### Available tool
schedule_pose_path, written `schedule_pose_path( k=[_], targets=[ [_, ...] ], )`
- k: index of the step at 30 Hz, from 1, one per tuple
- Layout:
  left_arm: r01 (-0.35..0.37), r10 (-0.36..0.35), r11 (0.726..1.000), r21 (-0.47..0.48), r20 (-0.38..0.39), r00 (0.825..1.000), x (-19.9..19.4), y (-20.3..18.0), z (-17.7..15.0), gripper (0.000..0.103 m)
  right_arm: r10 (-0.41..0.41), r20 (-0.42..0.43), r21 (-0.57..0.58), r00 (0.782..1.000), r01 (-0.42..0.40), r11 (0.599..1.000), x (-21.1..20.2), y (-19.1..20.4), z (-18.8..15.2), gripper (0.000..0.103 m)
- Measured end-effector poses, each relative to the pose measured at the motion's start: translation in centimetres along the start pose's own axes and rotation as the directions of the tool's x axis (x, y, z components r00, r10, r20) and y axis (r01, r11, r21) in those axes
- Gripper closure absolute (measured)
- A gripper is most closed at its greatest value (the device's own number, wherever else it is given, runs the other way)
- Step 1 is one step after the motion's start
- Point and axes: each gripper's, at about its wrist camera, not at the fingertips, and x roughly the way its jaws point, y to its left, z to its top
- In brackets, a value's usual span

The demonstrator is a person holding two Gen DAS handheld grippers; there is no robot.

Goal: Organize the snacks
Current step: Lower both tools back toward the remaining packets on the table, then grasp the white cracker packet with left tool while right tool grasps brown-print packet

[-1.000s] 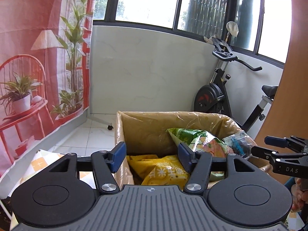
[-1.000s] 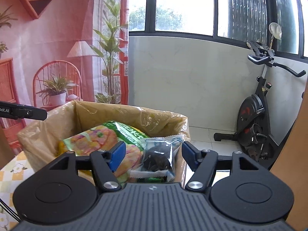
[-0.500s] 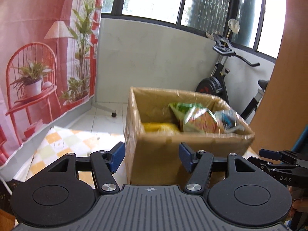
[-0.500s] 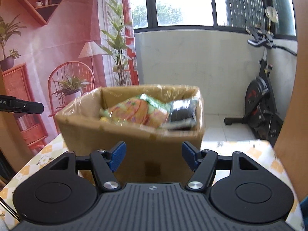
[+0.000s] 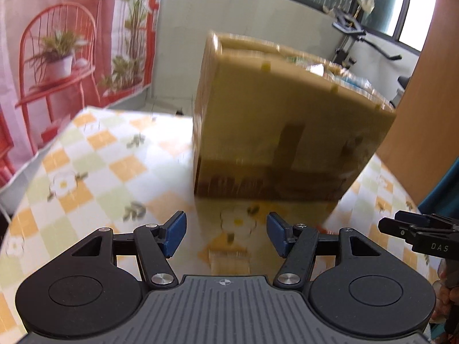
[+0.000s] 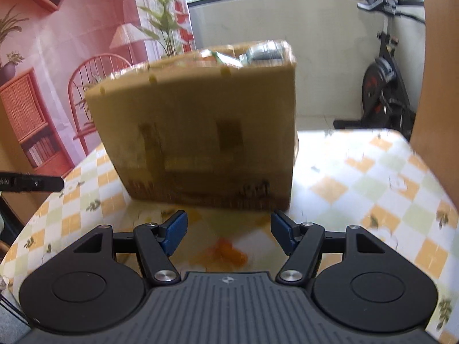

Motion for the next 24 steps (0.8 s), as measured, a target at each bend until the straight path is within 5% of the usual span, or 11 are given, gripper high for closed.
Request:
schedule_pose_path(
  k=[11,24],
  targets=[
    [-0.012,0.01,1.0,-0.027,-0.081,0.997,1.4,0.7,-3.9,0.039,-0.024,-0.131,-0.009,0.991,0.023,1.0,1.2,-0.8,-4.7,0.036],
    [0.006,-0.009,1.0,-0.021,-0.143,0.99,3.0,-1.0,-7.4,0.039,-0.052,-0.25,-0.146,0.967,0.016,0.989,2.1,-0.7,-7.7,0.036]
  ],
)
